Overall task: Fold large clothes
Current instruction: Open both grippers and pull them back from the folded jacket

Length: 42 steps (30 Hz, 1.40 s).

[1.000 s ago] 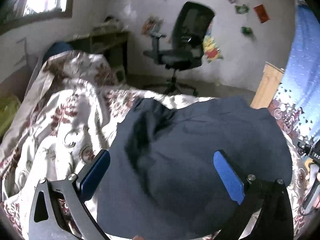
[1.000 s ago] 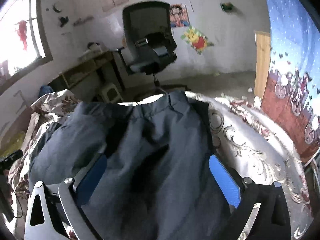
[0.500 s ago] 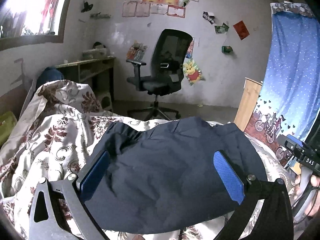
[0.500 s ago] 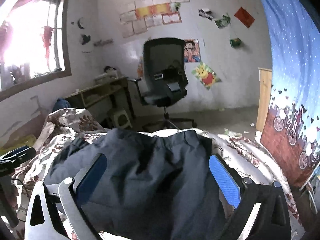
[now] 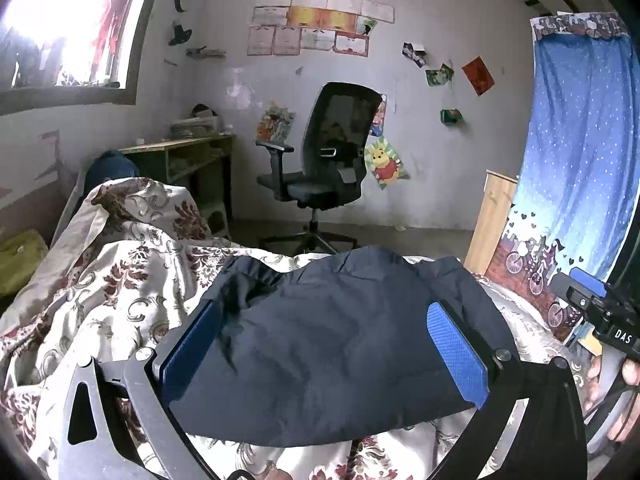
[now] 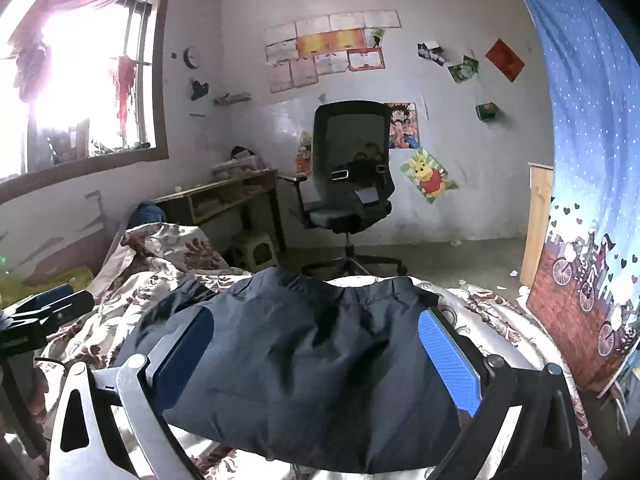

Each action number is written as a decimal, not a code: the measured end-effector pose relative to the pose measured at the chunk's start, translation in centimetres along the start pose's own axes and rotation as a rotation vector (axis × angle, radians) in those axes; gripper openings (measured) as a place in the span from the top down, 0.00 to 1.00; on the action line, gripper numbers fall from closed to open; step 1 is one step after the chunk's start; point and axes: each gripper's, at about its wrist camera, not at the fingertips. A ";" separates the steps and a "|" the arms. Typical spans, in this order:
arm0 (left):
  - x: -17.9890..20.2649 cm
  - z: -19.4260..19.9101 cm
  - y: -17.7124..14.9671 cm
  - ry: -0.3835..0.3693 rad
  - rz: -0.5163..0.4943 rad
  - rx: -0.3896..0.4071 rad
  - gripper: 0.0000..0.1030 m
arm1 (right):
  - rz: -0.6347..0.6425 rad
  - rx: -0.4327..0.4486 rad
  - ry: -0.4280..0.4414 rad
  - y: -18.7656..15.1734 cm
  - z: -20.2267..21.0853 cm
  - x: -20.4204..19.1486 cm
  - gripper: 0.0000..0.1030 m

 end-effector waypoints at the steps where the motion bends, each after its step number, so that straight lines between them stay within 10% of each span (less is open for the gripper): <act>1: 0.0 0.2 0.0 0.004 0.002 -0.002 0.01 | -0.001 0.002 0.001 0.1 0.3 -0.2 0.00; 42: 0.2 8.7 -11.2 0.032 -0.080 -0.070 0.01 | 0.026 -0.143 -0.009 -10.8 8.4 -5.7 0.00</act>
Point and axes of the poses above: each gripper's, at about its wrist camera, not at the fingertips, and z roughly against the way its jaws point, x to its right, y to its top, and after that the axes turned 12 degrees about x, right-handed
